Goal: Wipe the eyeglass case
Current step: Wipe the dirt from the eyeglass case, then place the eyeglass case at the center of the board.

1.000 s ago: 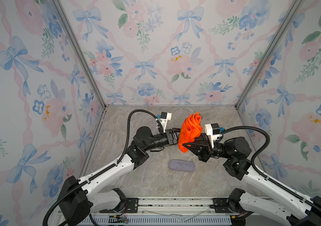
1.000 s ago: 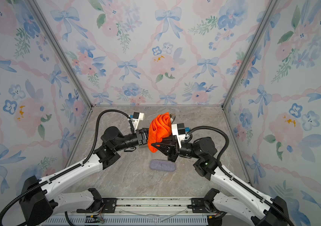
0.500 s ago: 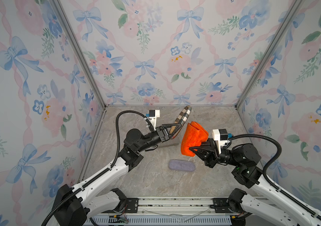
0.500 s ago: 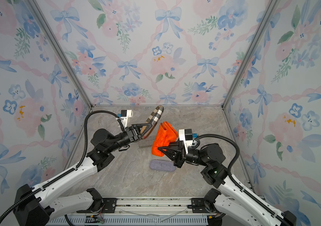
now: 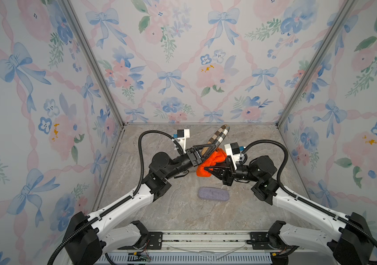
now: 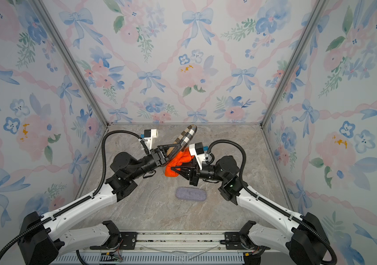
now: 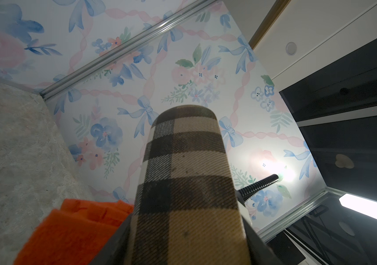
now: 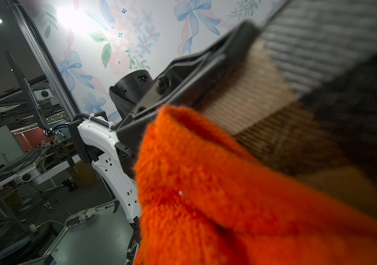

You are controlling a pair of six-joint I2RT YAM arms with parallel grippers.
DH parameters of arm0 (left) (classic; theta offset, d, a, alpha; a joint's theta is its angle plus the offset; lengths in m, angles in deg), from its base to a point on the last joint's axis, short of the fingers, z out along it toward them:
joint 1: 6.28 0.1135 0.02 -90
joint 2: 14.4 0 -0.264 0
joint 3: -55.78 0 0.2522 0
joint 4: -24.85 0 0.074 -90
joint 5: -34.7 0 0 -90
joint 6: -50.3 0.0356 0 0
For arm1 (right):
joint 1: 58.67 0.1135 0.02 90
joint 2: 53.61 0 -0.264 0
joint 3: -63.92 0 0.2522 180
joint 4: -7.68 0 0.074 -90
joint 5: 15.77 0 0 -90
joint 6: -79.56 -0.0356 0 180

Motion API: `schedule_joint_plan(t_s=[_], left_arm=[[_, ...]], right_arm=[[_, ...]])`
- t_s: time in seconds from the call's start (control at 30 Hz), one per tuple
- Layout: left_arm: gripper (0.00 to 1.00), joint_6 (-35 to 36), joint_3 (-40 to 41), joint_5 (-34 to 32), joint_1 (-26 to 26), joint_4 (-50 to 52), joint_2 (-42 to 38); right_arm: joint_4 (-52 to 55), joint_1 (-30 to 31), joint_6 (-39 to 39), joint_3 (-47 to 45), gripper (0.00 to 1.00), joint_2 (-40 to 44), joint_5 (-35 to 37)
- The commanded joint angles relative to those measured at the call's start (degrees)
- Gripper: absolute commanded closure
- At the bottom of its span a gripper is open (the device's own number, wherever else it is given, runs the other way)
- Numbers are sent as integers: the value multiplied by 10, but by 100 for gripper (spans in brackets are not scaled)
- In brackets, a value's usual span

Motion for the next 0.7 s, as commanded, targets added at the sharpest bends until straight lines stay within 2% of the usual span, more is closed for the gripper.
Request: schedule_joint_plan(t_s=[0.0,0.13,0.23,0.3,0.43,0.5,0.67], left_arm=[[77,-16,25,46,-19,-1,-8],[78,-26,44,50,-19,1,-14],[78,-20,39,57,-26,1,-13],[78,-19,39,54,-27,1,-16],[77,-4,45,37,-24,8,-27],[77,33,37,27,-23,47,-24],[77,200,-1,-18,-30,149,45]], right_arm=[[28,-44,38,60,100,48,33],[130,-87,91,112,100,67,23],[137,-132,101,134,100,46,16],[106,-170,73,146,100,15,1],[9,-238,-36,143,100,-31,-15],[24,-250,-47,135,100,-21,-13],[203,-256,13,117,100,50,43]])
